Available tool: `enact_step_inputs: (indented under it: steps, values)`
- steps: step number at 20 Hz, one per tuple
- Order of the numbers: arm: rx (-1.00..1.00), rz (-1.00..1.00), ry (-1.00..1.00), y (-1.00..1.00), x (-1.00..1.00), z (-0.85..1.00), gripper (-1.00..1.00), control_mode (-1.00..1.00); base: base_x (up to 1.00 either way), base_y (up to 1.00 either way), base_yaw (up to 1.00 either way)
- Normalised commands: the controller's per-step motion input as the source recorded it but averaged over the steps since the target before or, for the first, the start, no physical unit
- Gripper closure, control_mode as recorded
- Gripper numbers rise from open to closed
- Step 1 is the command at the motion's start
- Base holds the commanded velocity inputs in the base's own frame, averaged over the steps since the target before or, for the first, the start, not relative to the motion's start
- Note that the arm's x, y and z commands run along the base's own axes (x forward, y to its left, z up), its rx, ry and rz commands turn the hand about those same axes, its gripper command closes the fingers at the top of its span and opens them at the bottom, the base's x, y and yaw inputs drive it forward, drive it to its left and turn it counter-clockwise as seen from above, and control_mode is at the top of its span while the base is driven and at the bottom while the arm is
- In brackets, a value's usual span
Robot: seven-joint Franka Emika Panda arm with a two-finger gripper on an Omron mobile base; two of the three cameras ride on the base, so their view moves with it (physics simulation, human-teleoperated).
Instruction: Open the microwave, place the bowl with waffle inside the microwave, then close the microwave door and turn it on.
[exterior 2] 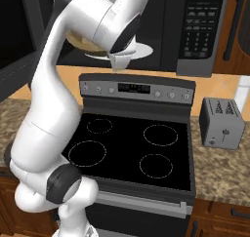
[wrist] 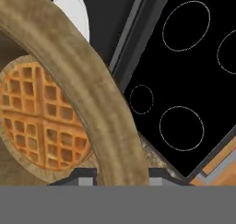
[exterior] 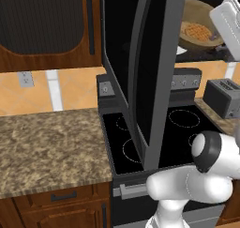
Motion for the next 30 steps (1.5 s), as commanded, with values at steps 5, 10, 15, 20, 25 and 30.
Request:
enact_step_inputs:
  steps: [5, 10, 15, 20, 25, 30]
  values:
    - [0.01, -0.07, 0.00, 0.24, 1.00, -0.19, 1.00, -1.00, 0.00, 0.00, 0.00]
    - [0.00, -0.20, 0.00, 0.00, 1.00, -0.60, 1.00, -1.00, 0.00, 0.00, 0.00]
    - [0.04, -0.13, 0.00, 0.01, 1.00, -0.15, 1.00, -1.00, 0.00, 0.00, 0.00]
    - [0.08, -0.02, 0.01, 0.01, 1.00, 0.00, 1.00, -1.00, 0.00, 0.00, 0.00]
    - [0.07, 0.00, 0.01, 0.02, 0.86, 0.00, 1.00, -1.00, 0.00, 0.00, 0.00]
    - [0.00, 0.00, -0.04, 0.17, 0.05, -0.06, -1.00, -1.00, 0.00, 0.00, 0.00]
